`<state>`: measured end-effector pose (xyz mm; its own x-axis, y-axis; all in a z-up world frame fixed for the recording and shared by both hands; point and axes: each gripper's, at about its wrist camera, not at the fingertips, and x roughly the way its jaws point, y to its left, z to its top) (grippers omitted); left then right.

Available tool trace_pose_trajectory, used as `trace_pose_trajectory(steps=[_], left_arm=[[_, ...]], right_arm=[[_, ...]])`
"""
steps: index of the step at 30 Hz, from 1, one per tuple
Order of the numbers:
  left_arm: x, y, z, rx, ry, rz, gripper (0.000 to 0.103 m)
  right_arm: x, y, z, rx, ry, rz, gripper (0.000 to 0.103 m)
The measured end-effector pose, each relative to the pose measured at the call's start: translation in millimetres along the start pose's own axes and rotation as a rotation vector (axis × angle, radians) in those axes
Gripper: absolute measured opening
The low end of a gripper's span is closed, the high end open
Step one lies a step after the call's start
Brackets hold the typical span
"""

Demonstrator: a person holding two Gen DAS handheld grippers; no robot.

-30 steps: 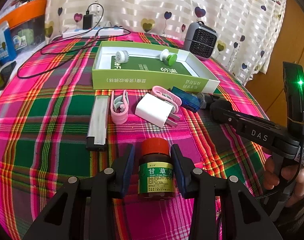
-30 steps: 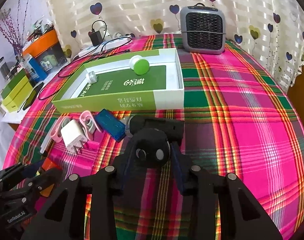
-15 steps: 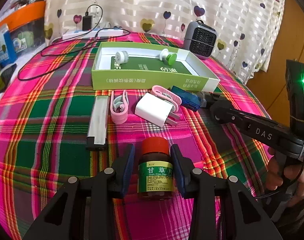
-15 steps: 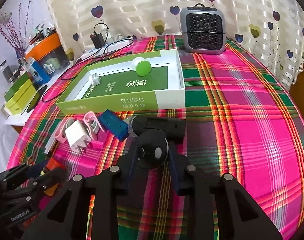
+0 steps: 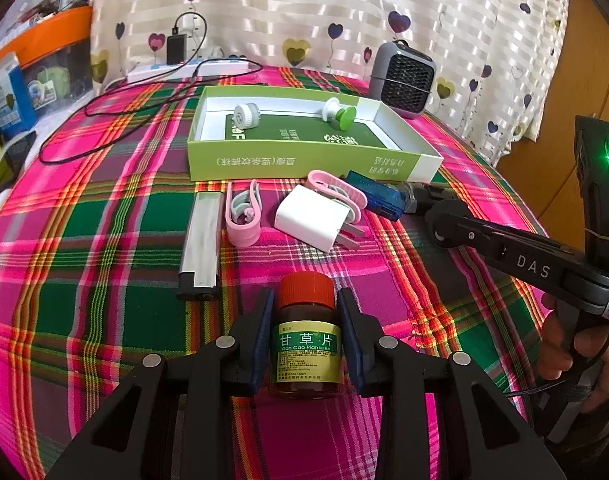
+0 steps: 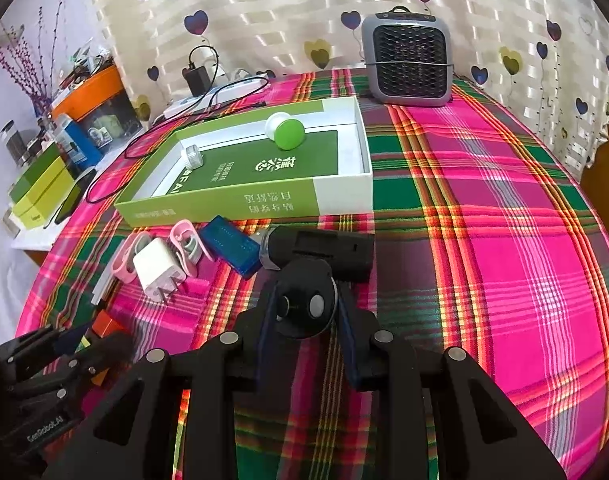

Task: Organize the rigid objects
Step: 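Lift and carry the bottle with the left gripper while the right gripper carries the gadget over the tray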

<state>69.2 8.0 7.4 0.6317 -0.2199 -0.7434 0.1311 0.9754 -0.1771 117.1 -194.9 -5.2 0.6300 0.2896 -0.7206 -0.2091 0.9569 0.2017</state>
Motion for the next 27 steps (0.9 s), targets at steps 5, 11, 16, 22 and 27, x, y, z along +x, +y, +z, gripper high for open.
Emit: trace_pose_trajectory(steps=[5,11,16,22,27], left_arm=[[-0.1,-0.3,-0.4,0.000,0.000,0.000,0.030],[-0.3,-0.3,-0.4,0.000,0.001,0.000,0.030],[-0.4,-0.9,-0.7,0.002,0.001,0.001,0.030],[-1.4,-1.4,-1.2,0.006,0.000,0.006,0.030],[-2.8,-1.7,-1.0,0.013,0.001,-0.001,0.030]], right_arm=[[0.3,-0.5,-0.8,0.002,0.000,0.001,0.030],[-0.1,-0.1,-1.3,0.001,0.003,0.003,0.030],[-0.8,0.9,-1.9,-0.002,0.004,0.004,0.030],[-2.3,2.1,-3.9,-0.001,0.004,0.005,0.030],[-4.5,4.4,-6.2,-0.006,0.004,0.007,0.030]])
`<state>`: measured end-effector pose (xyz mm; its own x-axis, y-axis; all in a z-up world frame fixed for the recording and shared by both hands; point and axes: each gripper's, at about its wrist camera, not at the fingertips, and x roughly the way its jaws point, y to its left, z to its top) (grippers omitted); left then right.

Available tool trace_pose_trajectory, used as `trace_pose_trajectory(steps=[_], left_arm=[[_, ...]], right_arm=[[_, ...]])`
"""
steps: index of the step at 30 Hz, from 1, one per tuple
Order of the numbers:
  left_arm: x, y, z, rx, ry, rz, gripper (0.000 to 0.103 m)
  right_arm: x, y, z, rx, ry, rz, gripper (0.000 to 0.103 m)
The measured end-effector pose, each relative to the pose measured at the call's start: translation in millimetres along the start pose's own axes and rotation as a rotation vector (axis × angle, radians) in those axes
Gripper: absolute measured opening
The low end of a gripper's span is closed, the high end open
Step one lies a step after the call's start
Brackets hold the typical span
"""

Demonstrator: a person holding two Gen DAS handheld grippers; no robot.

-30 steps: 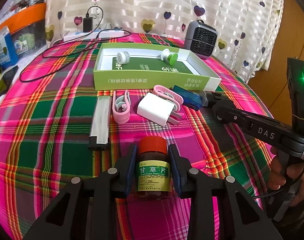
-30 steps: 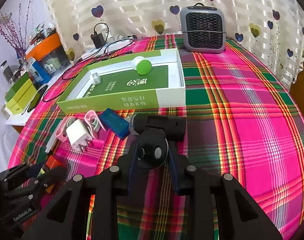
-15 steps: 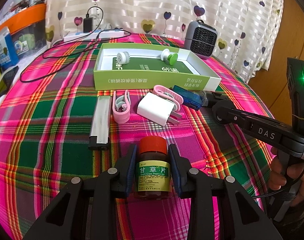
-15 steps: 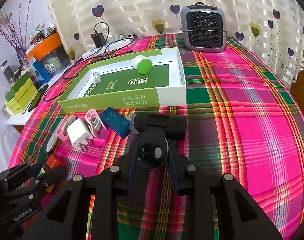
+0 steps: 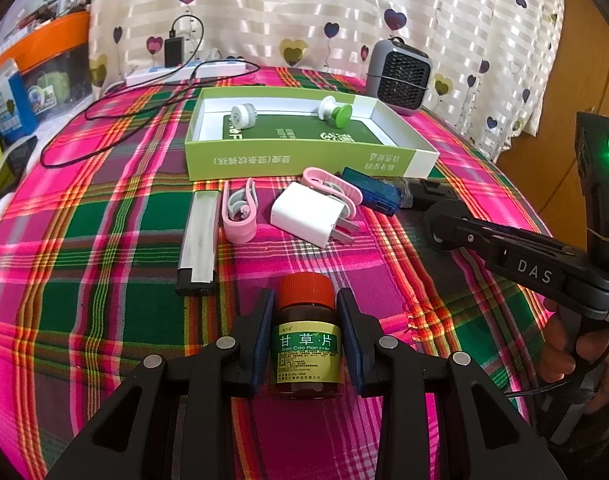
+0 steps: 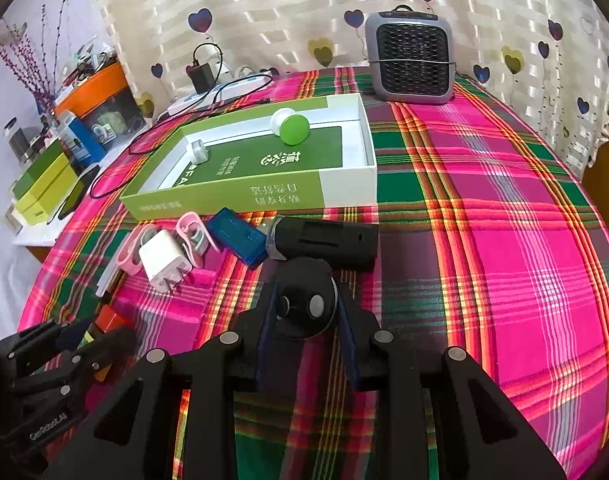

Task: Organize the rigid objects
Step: 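Lift and carry the bottle with the left gripper while the right gripper carries the gadget over the tray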

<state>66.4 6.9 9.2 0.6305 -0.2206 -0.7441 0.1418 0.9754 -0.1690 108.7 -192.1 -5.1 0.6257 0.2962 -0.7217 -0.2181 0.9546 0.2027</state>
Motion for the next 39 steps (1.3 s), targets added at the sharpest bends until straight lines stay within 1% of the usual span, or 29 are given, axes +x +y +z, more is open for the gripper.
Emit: trace_pose_trajectory(steps=[8,21,28,39], left_arm=[[-6,-4,2,0.010,-0.014,-0.005,0.030],[-17,-8,12,0.023,-0.043,-0.008,0.030],[-19,-8,27,0.033,-0.051,-0.016,0.030],[-6,2,65,0.034,-0.043,-0.043,0.030]], right_arm=[[-5,3,-1,-0.002,-0.008,0.010,0.030],[-18,7,8,-0.005,-0.041,0.021,0.030],[-24,8,20,-0.012,-0.061,0.020,0.030],[-17,10,47,-0.018,-0.073,0.014,0.030]])
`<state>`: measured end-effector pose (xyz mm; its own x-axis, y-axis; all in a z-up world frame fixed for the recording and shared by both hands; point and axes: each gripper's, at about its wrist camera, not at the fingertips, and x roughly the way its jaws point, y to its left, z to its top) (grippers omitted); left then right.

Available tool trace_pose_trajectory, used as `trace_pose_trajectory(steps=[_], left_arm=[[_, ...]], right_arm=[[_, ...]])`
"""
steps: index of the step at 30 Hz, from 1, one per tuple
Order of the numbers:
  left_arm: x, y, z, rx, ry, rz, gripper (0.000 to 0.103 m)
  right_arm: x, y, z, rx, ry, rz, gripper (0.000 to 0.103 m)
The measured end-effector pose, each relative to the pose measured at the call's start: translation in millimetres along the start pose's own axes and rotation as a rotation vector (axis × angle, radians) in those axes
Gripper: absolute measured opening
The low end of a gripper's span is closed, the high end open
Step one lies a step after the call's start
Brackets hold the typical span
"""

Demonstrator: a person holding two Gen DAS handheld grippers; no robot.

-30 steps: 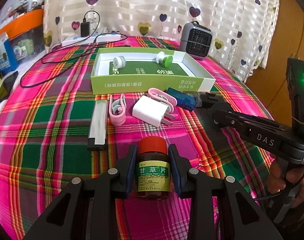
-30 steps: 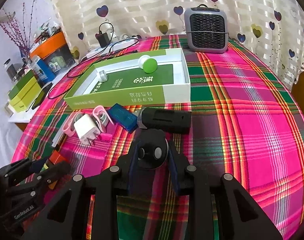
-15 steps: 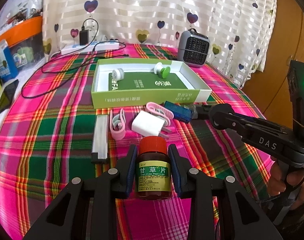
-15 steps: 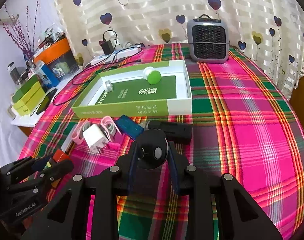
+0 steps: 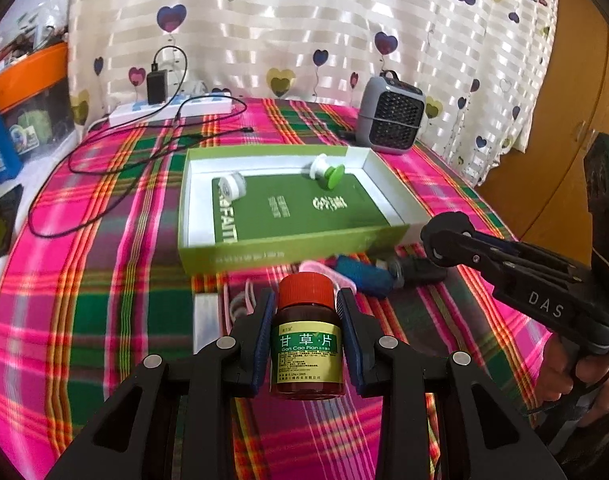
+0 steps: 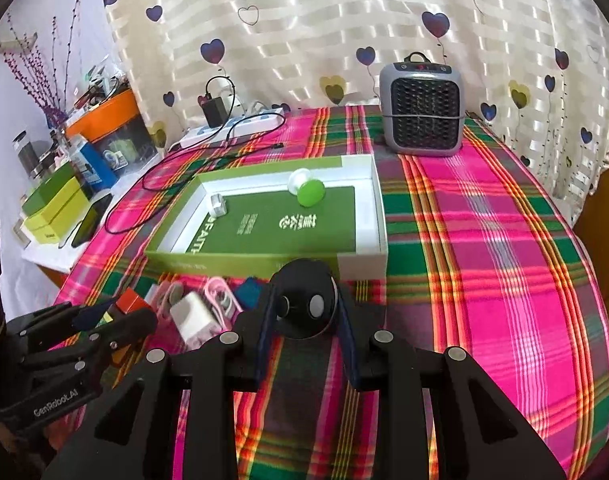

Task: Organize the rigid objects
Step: 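Lift and carry the bottle with the left gripper while the right gripper carries the gadget over the tray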

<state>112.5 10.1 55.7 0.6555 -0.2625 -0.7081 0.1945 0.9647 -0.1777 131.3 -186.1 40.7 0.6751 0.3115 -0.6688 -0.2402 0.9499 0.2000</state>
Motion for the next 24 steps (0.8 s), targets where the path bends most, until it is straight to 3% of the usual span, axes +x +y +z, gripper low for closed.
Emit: trace_pose_trajectory(steps=[13,24], left_arm=[[30,8,48,0.024,0.004,-0.007,0.030],[74,19,80,0.031,0.034,-0.008,0.030]], right_arm=[[24,-11,37,0.016,0.015,-0.020,0.030],[63,-19,69,-0.017,0.045,-0.103,0.030]])
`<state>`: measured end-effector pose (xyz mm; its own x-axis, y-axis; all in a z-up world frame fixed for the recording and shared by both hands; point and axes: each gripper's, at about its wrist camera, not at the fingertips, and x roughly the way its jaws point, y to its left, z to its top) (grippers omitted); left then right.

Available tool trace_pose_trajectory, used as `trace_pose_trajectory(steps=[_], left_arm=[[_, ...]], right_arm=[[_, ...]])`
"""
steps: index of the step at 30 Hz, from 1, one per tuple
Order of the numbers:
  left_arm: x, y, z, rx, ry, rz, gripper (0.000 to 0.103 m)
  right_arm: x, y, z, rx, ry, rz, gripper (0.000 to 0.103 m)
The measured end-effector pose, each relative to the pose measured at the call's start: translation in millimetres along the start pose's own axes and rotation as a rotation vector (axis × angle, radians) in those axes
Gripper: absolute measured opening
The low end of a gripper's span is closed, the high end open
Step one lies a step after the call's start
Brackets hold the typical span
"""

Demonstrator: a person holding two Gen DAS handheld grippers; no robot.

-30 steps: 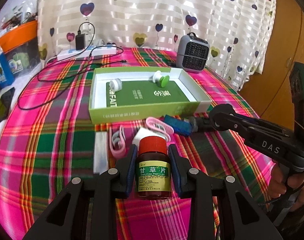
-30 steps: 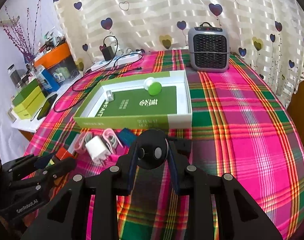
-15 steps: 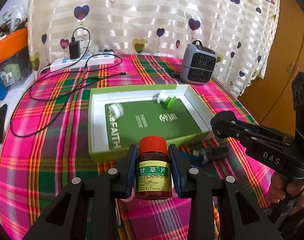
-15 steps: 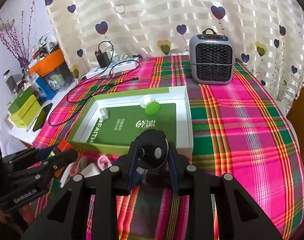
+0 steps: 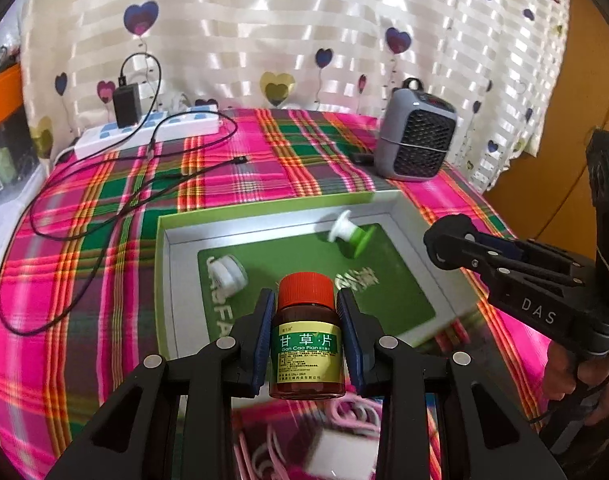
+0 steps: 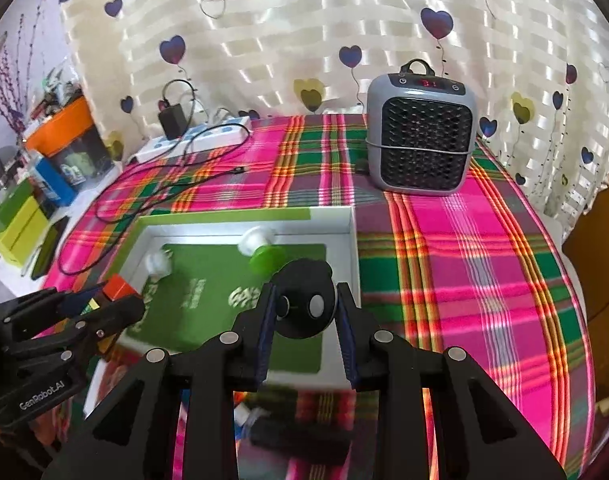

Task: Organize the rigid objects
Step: 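Lift and carry the bottle with the left gripper while the right gripper carries the gadget over the tray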

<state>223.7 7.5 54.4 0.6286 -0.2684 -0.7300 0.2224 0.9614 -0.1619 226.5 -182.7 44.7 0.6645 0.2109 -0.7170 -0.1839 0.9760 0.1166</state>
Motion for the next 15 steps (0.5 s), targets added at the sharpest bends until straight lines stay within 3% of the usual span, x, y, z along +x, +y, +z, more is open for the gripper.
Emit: trace_pose_trajectory(steps=[15], left_arm=[[46,11,22,-0.007,0.041,0.006,0.030]], right_arm=[[49,2,27,-0.033,0.039,-0.059,0.030]])
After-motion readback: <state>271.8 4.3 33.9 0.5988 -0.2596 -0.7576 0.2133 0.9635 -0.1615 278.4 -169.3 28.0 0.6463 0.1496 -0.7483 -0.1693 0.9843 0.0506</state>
